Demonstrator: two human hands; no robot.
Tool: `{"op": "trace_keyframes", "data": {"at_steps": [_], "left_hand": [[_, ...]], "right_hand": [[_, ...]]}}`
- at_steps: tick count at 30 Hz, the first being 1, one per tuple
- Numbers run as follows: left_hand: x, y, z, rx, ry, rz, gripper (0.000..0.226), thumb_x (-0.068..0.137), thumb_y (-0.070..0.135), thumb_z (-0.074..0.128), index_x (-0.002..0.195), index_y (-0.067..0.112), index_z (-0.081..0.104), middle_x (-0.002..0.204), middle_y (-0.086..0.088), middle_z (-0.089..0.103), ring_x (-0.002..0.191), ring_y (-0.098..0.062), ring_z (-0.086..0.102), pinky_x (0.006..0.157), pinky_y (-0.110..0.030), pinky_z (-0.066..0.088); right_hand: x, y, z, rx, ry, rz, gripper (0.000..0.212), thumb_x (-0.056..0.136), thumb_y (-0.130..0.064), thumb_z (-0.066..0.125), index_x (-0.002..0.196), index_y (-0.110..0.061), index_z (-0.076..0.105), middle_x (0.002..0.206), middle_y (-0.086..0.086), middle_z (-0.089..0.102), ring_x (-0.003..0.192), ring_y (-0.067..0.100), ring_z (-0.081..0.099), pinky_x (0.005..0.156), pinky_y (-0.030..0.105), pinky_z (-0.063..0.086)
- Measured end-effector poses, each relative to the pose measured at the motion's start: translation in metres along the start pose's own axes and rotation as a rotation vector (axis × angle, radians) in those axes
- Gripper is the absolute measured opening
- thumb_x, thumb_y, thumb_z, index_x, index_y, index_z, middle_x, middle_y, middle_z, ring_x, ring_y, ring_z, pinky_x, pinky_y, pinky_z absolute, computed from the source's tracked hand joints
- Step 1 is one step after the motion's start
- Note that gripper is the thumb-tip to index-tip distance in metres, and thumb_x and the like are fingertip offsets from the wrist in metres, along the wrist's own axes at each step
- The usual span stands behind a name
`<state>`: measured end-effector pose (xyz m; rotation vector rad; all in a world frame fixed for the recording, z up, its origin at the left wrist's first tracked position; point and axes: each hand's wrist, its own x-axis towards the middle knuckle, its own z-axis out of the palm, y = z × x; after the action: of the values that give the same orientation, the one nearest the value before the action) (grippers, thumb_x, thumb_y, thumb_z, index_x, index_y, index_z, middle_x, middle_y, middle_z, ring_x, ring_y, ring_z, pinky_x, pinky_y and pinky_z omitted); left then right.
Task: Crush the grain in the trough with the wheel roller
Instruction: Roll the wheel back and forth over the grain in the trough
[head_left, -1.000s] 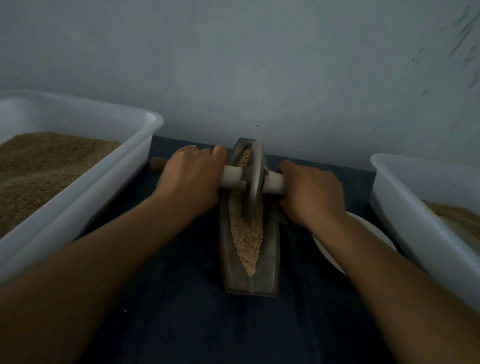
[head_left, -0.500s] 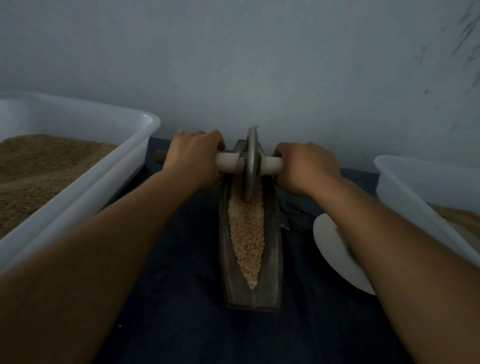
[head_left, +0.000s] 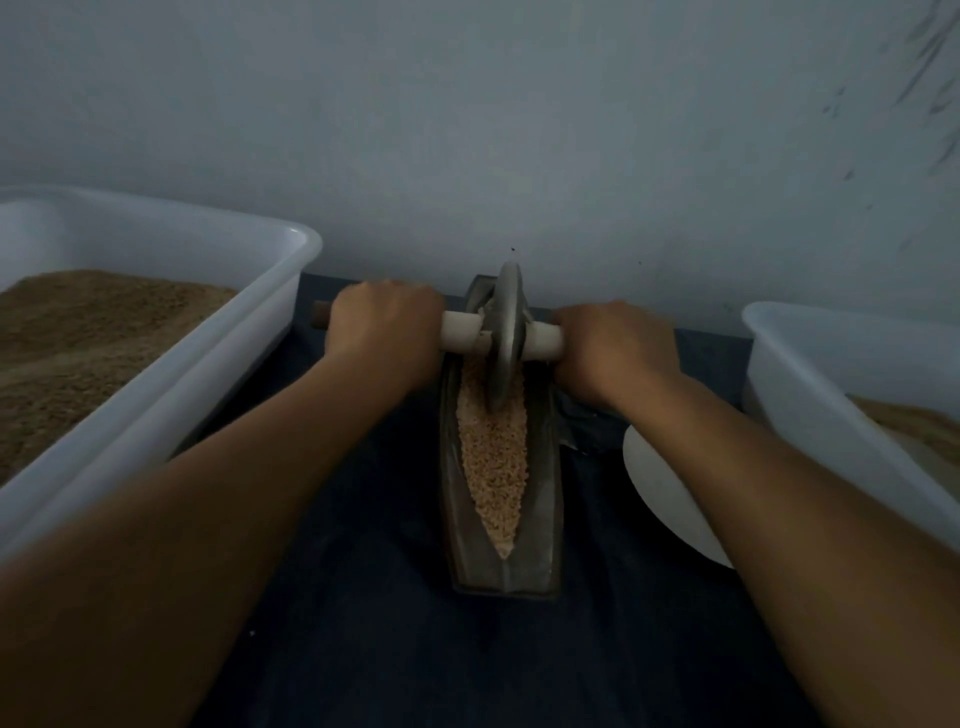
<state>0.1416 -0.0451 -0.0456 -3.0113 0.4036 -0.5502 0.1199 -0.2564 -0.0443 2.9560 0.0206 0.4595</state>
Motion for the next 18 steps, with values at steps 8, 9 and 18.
{"op": "trace_keyframes", "data": {"at_steps": [8, 9, 18], "left_hand": [[-0.046, 0.002, -0.009, 0.022, -0.005, -0.019, 0.024, 0.085, 0.033, 0.067, 0.101, 0.023, 0.054, 0.093, 0.000, 0.062, 0.071, -0.017, 0.048, 0.063, -0.033, 0.036], [-0.053, 0.003, -0.008, 0.021, 0.044, -0.014, 0.023, 0.085, 0.034, 0.068, 0.097, 0.023, 0.052, 0.090, 0.001, 0.061, 0.069, -0.016, 0.045, 0.062, -0.032, 0.034], [-0.104, 0.006, -0.021, -0.034, 0.291, 0.061, 0.029, 0.076, 0.033, 0.072, 0.089, 0.021, 0.050, 0.085, -0.002, 0.060, 0.078, -0.023, 0.055, 0.070, -0.036, 0.035]], "right_hand": [[-0.051, -0.007, -0.009, -0.009, 0.161, -0.094, 0.021, 0.080, -0.039, 0.067, 0.094, -0.026, 0.057, 0.083, 0.001, 0.064, 0.077, 0.026, 0.061, 0.054, 0.030, 0.026], [-0.058, -0.008, -0.010, -0.026, 0.178, -0.107, 0.023, 0.080, -0.039, 0.067, 0.094, -0.025, 0.056, 0.082, 0.000, 0.064, 0.075, 0.026, 0.061, 0.055, 0.030, 0.027], [-0.113, -0.009, -0.022, -0.016, 0.337, -0.147, 0.033, 0.072, -0.034, 0.078, 0.083, -0.020, 0.050, 0.066, -0.002, 0.053, 0.055, 0.015, 0.031, 0.055, 0.030, 0.021]]}}
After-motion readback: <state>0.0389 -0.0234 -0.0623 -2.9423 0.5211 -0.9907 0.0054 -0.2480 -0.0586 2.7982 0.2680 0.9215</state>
